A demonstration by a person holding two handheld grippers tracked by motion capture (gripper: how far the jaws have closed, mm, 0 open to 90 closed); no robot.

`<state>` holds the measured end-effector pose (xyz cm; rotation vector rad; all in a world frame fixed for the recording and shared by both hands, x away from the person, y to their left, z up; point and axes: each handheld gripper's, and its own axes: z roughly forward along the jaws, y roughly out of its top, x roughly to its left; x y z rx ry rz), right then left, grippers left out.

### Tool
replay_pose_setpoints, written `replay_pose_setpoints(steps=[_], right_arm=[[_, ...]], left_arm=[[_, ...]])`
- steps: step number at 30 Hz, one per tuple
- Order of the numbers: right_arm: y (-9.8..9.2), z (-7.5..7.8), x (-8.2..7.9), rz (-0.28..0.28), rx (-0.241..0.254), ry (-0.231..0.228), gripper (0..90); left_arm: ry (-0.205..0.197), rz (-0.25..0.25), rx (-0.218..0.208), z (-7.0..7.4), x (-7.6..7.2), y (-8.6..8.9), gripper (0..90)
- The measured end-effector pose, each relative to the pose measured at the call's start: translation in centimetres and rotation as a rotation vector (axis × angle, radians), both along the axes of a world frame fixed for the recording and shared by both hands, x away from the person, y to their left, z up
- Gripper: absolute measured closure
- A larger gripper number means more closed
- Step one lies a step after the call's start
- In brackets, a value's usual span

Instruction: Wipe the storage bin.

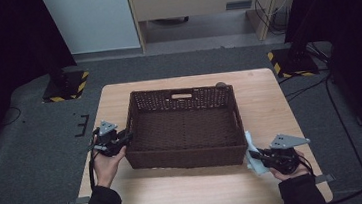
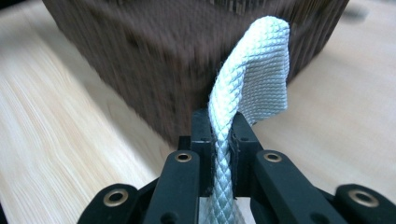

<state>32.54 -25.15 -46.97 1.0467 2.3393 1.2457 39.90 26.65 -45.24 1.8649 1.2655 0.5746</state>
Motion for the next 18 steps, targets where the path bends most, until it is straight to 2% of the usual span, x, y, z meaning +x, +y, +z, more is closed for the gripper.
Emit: replay_pose_setpoints(steps=[5,7,9,11,14,16,18], right_arm=[[0.6,-2.0,0.6,0.002,-0.052,0.094,83.9],[0.7,-2.0,0.6,0.002,-0.063,0.1,83.9],[0.5,-1.2,0.3,-0.011,-0.038,0.067,83.9],[0.1,0.2,-0.1,-0.033,0.019,0.025,83.9],[-0.3,2.3,-1.0,-0.03,0.079,-0.04,83.9],[-0.2,2.9,-1.4,-0.02,0.089,-0.049,83.9],[0.1,2.6,-1.7,-0.012,0.075,-0.036,83.9]], left_arm=[[-0.001,0.002,0.002,0.0,0.0,0.0,66.5],[-0.001,0.003,0.003,0.0,0.0,0.0,66.4],[-0.001,0.003,0.001,0.0,0.0,0.0,66.3],[0.002,0.003,0.001,0.0,0.0,0.0,66.0],[0.002,0.004,0.001,0.0,0.0,0.0,65.9],[0.001,0.004,0.001,0.0,0.0,0.0,66.0],[0.0,0.004,0.002,0.0,0.0,0.0,66.0]])
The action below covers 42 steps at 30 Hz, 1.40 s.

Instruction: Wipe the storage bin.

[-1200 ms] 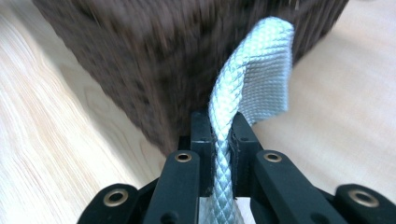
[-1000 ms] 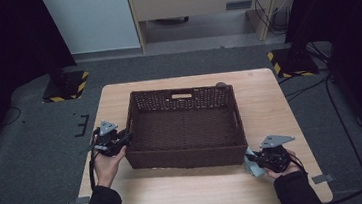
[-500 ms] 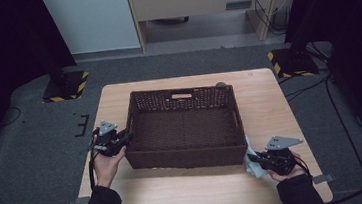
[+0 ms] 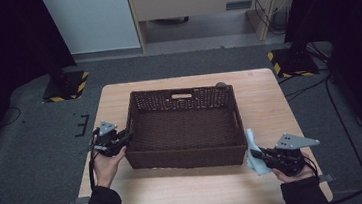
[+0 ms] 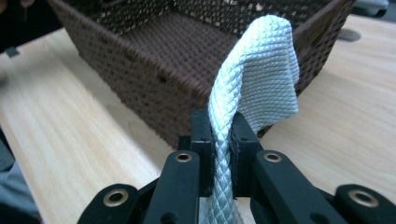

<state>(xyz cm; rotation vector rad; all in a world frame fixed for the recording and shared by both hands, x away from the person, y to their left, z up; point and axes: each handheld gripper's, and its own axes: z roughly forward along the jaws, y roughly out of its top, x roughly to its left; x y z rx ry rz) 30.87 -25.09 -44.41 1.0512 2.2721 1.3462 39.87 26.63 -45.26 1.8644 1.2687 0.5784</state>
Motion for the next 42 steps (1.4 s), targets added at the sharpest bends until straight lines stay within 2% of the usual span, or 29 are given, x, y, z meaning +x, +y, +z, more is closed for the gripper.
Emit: replay_pose_setpoints(steps=[8,11,15,18,20,23,25,28,31,36,40,42], right_arm=[[0.7,-3.3,0.6,-0.004,-0.083,0.132,84.0],[1.3,-4.3,0.9,-0.003,-0.107,0.165,84.0],[1.4,-4.8,1.2,-0.01,-0.103,0.204,84.0],[1.1,-5.2,1.6,-0.023,-0.122,0.227,84.0],[0.7,-5.1,1.8,-0.054,-0.114,0.228,83.9],[-0.7,-4.4,2.1,-0.129,-0.103,0.185,83.9],[-1.5,-4.1,2.2,-0.181,-0.093,0.173,83.8],[-3.2,-4.1,2.4,-0.264,-0.108,0.156,83.8],[-4.9,-4.4,2.8,-0.316,-0.123,0.164,83.7],[-6.4,-5.2,3.2,-0.367,-0.142,0.197,83.6],[-6.6,-5.8,3.5,-0.376,-0.154,0.225,83.0],[-6.6,-6.0,3.6,-0.372,-0.177,0.229,82.2]], left_arm=[[0.003,0.001,-0.001,0.0,0.0,0.0,65.6],[0.006,-0.001,0.0,0.0,0.0,0.1,65.3],[0.007,-0.002,0.003,0.0,0.0,0.1,64.9],[0.006,-0.001,0.004,0.0,0.0,0.1,64.9],[0.006,-0.002,0.004,0.0,0.0,0.1,64.9],[0.001,0.001,0.001,0.0,0.0,0.0,64.8],[0.001,0.001,0.002,0.0,0.0,0.0,64.8],[0.003,0.001,0.001,0.0,0.0,0.1,64.5],[0.003,0.001,0.001,0.0,0.0,0.1,64.4],[0.004,-0.002,0.002,0.0,0.0,0.1,64.4],[0.004,-0.002,-0.002,0.0,0.0,0.1,64.3],[0.004,-0.002,-0.003,0.0,0.0,0.1,64.1]])
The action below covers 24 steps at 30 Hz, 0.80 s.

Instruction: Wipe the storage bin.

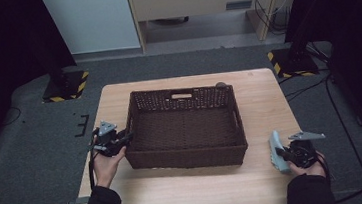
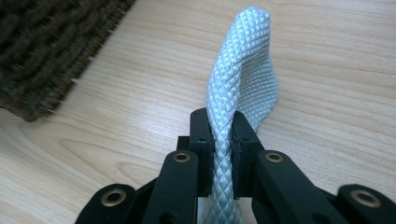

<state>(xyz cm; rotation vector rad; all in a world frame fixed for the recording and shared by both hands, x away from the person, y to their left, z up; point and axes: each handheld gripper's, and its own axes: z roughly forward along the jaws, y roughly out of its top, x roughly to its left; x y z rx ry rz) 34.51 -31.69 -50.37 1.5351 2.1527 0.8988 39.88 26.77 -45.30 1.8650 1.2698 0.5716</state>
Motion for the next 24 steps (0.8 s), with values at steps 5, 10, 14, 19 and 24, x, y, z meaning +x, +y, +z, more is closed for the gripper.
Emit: replay_pose_setpoints(steps=[5,10,14,19,24], right_arm=[[0.1,-0.3,0.2,-0.008,-0.024,-0.001,73.5],[0.1,0.5,0.0,-0.023,-0.03,-0.075,57.9],[0.5,1.5,0.1,-0.021,-0.04,-0.161,49.4],[1.0,3.1,0.1,-0.019,-0.009,-0.242,47.2],[2.2,4.9,0.5,0.024,0.062,-0.285,50.0]], left_arm=[[0.001,0.0,-0.001,0.0,0.0,0.0,64.0],[-0.001,-0.003,0.002,0.0,0.0,0.0,64.6],[0.0,-0.006,-0.002,0.0,0.0,-0.1,66.0],[0.007,-0.01,-0.006,0.0,0.0,0.0,66.9],[0.011,-0.011,0.002,0.1,0.0,-0.1,67.5]])
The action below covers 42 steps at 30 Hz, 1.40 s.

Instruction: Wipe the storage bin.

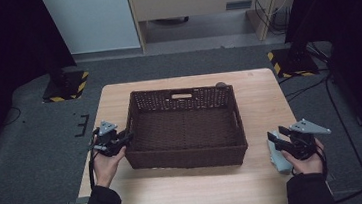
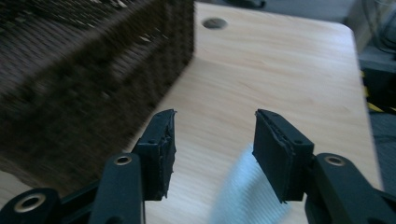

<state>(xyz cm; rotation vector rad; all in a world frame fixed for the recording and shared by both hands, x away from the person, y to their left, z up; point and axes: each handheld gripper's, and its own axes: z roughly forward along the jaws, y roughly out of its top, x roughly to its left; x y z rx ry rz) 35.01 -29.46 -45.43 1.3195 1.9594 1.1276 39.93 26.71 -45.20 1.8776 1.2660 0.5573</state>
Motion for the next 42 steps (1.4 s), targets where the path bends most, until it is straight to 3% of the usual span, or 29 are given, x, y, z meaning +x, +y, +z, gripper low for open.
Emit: replay_pose_setpoints(steps=[3,14,25,30,34,38,42], right_arm=[[1.1,0.7,0.6,0.033,0.029,-0.006,52.2],[4.4,2.9,3.6,0.1,0.058,-0.01,58.0],[7.4,1.6,5.9,0.163,0.047,0.032,64.8],[7.6,1.4,5.9,0.168,0.055,0.037,68.0],[7.5,1.4,5.7,0.169,0.059,0.047,69.7],[7.8,1.6,5.1,0.168,0.033,0.049,69.2],[7.7,1.7,4.2,0.177,0.049,0.068,68.0]], left_arm=[[0.001,0.0,0.003,0.0,0.0,0.0,67.7],[0.002,0.002,0.002,0.1,0.1,-0.1,67.9],[0.005,0.002,0.005,0.1,0.1,-0.1,68.0],[-0.001,0.003,-0.013,0.2,0.1,-0.1,66.3],[-0.008,0.005,-0.02,0.4,-0.1,0.2,59.9],[-0.038,0.017,-0.015,0.9,-0.7,0.3,59.7],[-0.037,0.021,-0.022,1.0,-1.4,0.7,63.0]])
